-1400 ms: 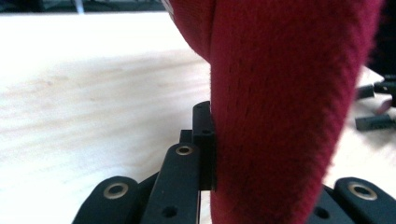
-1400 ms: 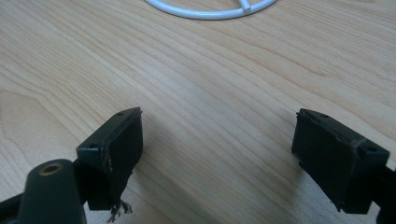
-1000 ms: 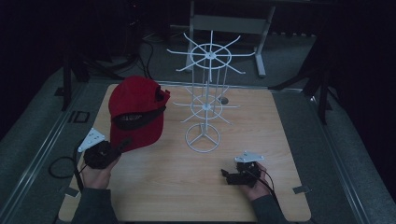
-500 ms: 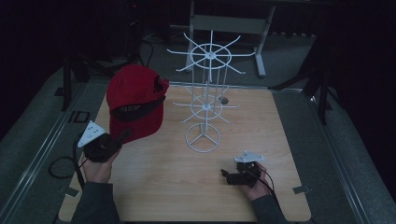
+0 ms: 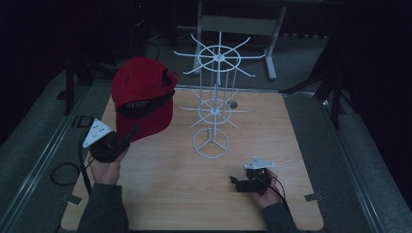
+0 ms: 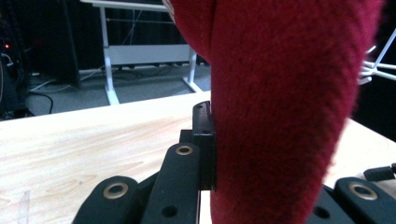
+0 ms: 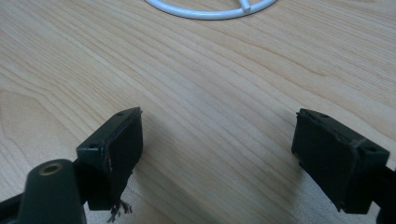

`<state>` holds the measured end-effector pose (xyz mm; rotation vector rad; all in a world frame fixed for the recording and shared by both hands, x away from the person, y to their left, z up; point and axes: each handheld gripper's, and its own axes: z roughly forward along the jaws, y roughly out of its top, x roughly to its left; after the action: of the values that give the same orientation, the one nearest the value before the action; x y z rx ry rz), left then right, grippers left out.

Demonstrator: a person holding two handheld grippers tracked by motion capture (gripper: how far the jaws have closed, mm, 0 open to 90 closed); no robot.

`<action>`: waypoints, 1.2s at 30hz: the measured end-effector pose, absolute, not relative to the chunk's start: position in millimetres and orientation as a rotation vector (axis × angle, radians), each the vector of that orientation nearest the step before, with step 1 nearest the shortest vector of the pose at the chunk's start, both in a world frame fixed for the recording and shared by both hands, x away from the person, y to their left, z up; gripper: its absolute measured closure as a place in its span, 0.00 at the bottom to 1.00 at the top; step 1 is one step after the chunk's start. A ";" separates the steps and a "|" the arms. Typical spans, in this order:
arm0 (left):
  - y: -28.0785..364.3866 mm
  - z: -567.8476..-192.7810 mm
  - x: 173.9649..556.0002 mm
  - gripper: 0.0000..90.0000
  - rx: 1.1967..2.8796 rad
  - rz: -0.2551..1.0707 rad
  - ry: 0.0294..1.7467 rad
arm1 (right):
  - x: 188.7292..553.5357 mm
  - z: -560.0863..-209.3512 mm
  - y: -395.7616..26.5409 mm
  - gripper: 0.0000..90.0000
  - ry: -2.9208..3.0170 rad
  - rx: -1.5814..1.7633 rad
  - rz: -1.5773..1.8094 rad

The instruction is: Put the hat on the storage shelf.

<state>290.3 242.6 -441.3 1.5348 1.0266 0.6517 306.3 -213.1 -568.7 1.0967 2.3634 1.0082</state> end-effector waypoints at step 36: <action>234.9 -412.9 302.1 0.94 1.473 0.705 0.988 | 306.2 -568.5 -213.0 0.18 2.364 1.101 1.007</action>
<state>302.1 234.9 -412.9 1.4730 0.9875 0.7048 306.2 -213.0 -568.5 1.1009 2.3642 1.0065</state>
